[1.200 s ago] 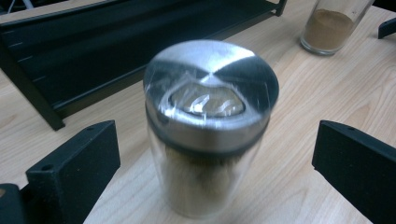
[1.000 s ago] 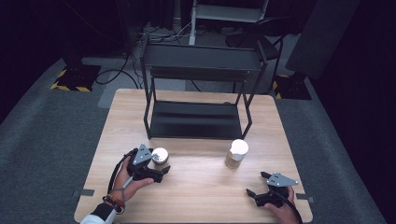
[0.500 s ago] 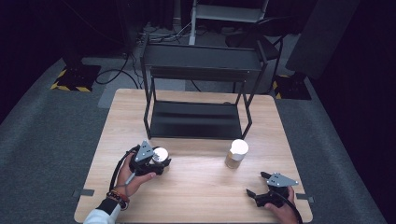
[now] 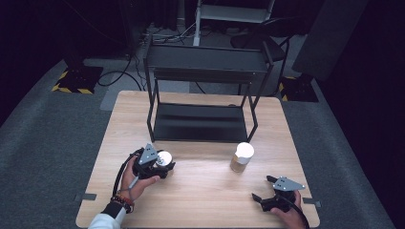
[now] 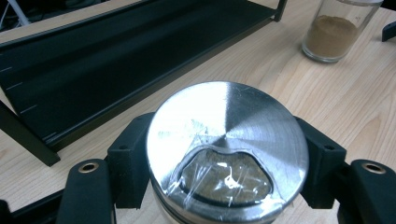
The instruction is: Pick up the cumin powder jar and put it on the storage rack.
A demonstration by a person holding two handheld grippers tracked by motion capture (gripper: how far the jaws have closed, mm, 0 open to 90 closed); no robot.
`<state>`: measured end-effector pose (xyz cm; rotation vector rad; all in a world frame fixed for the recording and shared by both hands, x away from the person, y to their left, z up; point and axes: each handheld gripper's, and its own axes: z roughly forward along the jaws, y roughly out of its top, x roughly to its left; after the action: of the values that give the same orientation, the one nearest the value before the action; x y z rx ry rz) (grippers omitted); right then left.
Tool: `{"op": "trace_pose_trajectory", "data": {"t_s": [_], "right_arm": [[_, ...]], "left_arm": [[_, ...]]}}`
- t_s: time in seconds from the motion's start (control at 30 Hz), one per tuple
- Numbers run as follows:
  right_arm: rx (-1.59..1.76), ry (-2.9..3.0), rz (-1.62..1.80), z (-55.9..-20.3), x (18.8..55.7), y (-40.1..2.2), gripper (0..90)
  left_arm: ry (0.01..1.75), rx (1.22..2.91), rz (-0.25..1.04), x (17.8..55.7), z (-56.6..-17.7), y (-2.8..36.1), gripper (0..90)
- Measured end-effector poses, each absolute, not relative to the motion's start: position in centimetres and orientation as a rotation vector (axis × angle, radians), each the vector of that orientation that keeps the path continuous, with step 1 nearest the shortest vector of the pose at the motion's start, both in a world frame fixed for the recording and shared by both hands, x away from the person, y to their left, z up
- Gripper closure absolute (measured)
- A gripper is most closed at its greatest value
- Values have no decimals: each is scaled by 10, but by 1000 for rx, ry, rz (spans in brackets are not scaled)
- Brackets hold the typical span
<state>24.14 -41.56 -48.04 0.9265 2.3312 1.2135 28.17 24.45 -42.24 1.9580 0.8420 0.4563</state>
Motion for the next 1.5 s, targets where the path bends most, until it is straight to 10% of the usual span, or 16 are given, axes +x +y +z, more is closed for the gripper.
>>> {"op": "trace_pose_trajectory", "data": {"t_s": [1.5], "right_arm": [[926, 2331, 1212, -480, 241, -415, 2]], "left_arm": [[822, 1886, 504, 373, -206, 214, 319]]}}
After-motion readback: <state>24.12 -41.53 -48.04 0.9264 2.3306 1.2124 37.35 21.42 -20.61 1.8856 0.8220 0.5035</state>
